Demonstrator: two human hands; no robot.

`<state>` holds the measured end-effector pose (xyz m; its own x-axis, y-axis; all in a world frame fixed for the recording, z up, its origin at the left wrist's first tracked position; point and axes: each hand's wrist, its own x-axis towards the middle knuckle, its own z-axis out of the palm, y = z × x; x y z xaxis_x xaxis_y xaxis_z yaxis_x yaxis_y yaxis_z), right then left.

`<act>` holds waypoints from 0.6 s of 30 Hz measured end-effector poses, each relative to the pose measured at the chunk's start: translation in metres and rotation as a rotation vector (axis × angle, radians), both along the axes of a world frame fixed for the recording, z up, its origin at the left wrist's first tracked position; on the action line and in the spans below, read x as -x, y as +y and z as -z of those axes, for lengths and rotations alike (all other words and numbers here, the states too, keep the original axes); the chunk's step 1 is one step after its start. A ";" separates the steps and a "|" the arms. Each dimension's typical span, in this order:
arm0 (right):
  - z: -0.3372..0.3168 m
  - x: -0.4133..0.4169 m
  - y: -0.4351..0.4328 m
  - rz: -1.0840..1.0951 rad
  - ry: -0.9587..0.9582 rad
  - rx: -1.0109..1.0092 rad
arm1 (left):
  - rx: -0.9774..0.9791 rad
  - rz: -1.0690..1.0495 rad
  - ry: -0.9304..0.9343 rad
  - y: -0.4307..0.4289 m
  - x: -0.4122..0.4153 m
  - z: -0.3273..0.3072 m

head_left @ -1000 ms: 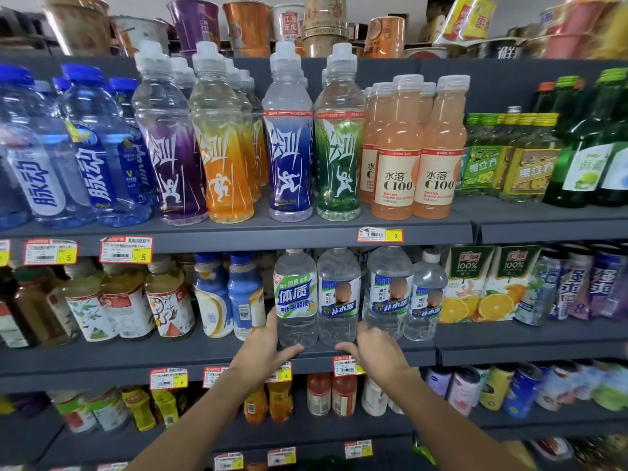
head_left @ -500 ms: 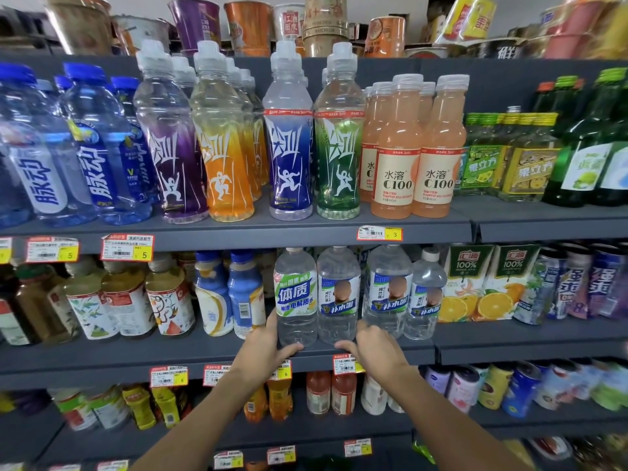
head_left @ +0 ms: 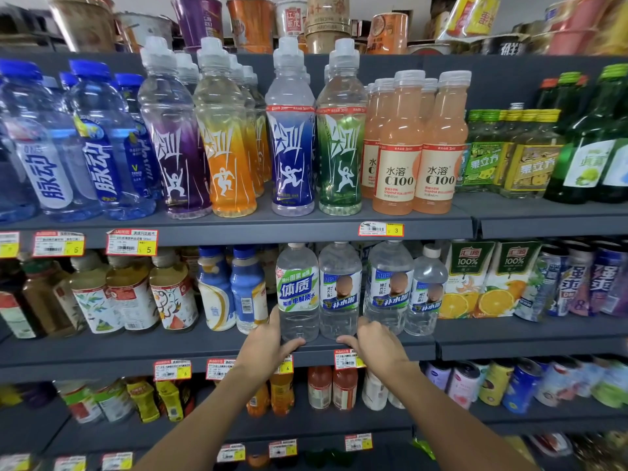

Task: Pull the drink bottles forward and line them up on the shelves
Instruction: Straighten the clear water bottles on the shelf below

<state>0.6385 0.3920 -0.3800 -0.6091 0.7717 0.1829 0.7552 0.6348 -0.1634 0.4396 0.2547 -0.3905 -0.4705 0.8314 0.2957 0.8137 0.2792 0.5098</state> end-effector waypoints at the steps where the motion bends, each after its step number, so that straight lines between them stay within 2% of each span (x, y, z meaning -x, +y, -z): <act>1: 0.000 0.000 0.000 0.001 -0.002 0.002 | 0.010 -0.005 0.002 0.000 -0.001 -0.001; 14: -0.006 -0.001 -0.007 0.016 -0.001 0.037 | 0.000 -0.007 -0.018 -0.004 -0.005 -0.007; 18: -0.007 -0.005 -0.020 0.049 -0.035 -0.129 | 0.033 -0.007 0.025 -0.014 0.004 -0.011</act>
<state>0.6435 0.3723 -0.3732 -0.5789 0.7722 0.2619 0.7898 0.6109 -0.0555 0.4352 0.2411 -0.3793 -0.4690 0.8378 0.2795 0.8239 0.3011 0.4801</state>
